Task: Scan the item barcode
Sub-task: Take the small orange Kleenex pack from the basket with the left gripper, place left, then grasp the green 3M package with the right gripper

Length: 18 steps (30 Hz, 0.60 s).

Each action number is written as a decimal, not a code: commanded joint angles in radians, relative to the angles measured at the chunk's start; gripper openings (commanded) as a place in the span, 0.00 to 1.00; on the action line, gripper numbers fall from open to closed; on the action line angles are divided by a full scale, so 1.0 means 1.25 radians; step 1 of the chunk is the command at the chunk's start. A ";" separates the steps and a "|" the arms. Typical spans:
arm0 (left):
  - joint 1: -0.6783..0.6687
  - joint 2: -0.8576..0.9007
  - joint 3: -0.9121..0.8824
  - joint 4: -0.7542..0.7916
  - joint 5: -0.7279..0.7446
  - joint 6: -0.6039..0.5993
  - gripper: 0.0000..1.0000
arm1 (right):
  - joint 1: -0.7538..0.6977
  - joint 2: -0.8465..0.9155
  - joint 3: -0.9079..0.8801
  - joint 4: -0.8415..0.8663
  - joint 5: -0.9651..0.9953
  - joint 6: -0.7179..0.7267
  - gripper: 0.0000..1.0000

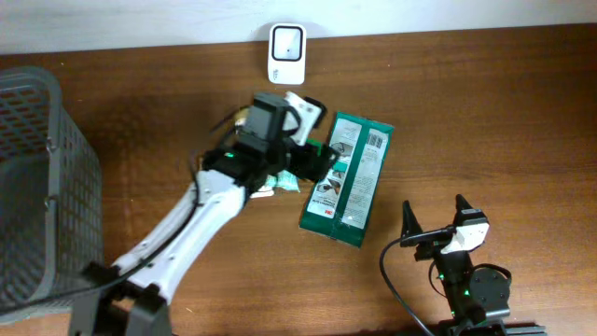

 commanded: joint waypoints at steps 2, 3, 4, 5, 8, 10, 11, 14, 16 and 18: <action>-0.040 0.075 0.020 0.046 -0.003 -0.053 0.39 | -0.005 -0.002 0.079 -0.060 -0.081 0.059 0.98; -0.040 0.085 0.023 0.046 -0.006 -0.053 0.34 | -0.005 0.011 0.131 -0.118 -0.080 0.073 0.98; -0.040 0.089 0.023 0.040 -0.018 -0.053 0.31 | -0.005 0.038 0.176 -0.167 -0.080 0.086 0.98; -0.040 0.089 0.023 0.029 -0.050 -0.053 0.28 | -0.005 0.078 0.218 -0.203 -0.082 0.101 0.98; -0.035 0.089 0.037 -0.012 -0.086 -0.053 0.24 | -0.005 0.300 0.394 -0.298 -0.108 0.111 0.98; -0.006 0.089 0.126 -0.156 -0.092 -0.014 0.28 | -0.006 0.552 0.587 -0.427 -0.168 0.108 0.98; 0.003 0.089 0.157 -0.204 -0.112 -0.010 0.29 | -0.009 0.620 0.632 -0.452 -0.200 0.097 0.98; 0.065 0.089 0.287 -0.367 -0.153 0.026 0.36 | -0.086 0.832 0.702 -0.468 -0.430 -0.001 0.98; 0.114 0.089 0.321 -0.398 -0.155 0.038 0.41 | -0.146 0.920 0.702 -0.469 -0.455 0.008 0.98; 0.174 0.089 0.321 -0.398 -0.155 0.037 0.45 | -0.210 1.017 0.702 -0.471 -0.482 0.027 0.98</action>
